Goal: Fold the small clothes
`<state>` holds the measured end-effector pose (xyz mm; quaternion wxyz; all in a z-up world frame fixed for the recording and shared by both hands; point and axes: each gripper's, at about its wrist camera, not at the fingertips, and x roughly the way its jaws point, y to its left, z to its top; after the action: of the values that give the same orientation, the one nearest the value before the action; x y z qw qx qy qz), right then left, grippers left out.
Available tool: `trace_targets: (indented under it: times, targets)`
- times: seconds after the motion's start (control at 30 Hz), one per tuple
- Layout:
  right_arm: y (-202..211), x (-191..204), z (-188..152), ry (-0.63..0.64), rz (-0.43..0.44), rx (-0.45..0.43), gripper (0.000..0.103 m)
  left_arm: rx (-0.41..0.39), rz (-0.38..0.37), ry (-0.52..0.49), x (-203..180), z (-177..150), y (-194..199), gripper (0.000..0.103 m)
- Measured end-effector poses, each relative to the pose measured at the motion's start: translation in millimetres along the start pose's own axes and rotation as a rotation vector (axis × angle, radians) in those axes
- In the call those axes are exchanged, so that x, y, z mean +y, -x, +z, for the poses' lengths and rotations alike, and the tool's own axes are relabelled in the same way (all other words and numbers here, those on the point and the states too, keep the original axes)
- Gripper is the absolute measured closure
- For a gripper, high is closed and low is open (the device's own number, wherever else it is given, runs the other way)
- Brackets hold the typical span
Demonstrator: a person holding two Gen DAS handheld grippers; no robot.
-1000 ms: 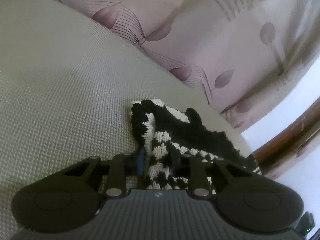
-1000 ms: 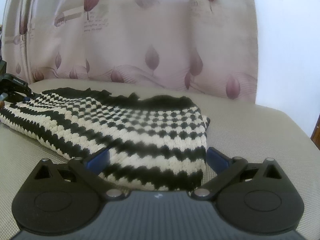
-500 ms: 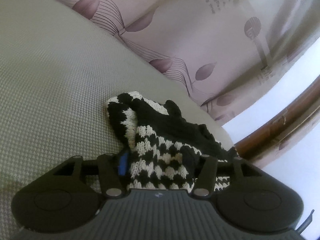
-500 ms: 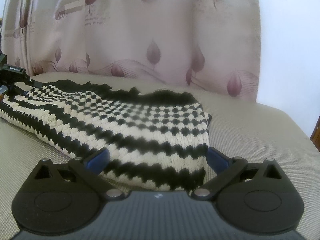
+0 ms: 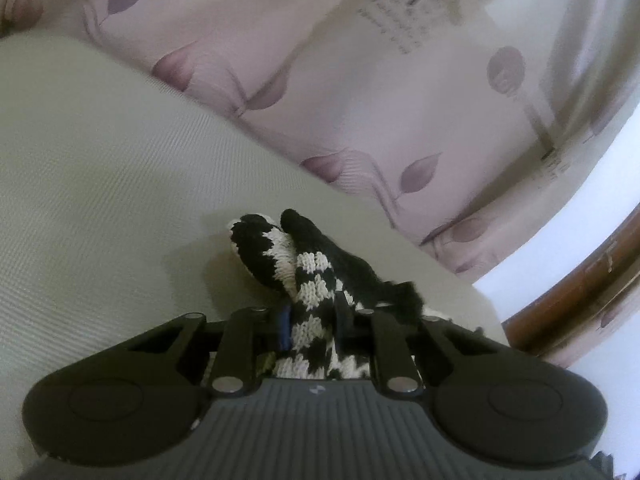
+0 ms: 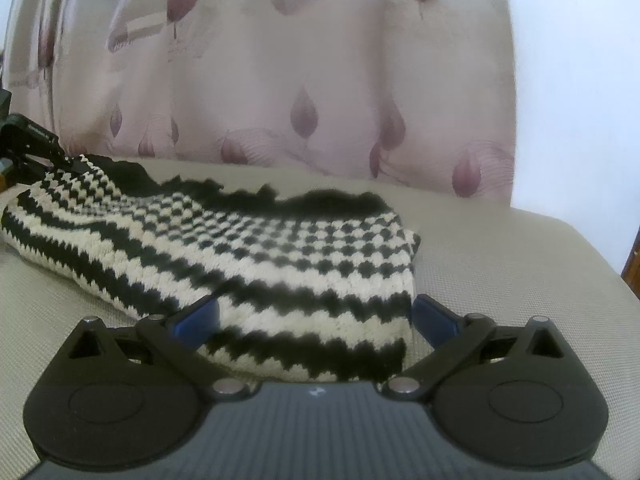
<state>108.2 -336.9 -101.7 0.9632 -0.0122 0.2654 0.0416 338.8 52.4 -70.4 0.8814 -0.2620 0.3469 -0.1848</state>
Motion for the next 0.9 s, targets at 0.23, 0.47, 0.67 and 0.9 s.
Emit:
trace_targets:
  times: [0.23,0.47,0.67,0.9]
  targets:
    - [9,-8,-1,-0.051,0.018,-0.053,0.000,0.029,-0.024,-0.003,-61,-14,-2,0.084]
    - [19,-33,7,-0.450,0.307,-0.107,0.000,0.087,-0.172,0.067,-71,-64,-29,0.083]
    - [-7,-10,26,-0.680,0.629,-0.070,0.000,0.041,-0.321,0.115,-47,-93,-42,0.078]
    - [-68,7,31,-0.874,0.708,0.028,0.000,-0.036,-0.438,0.043,-39,-106,-35,0.049]
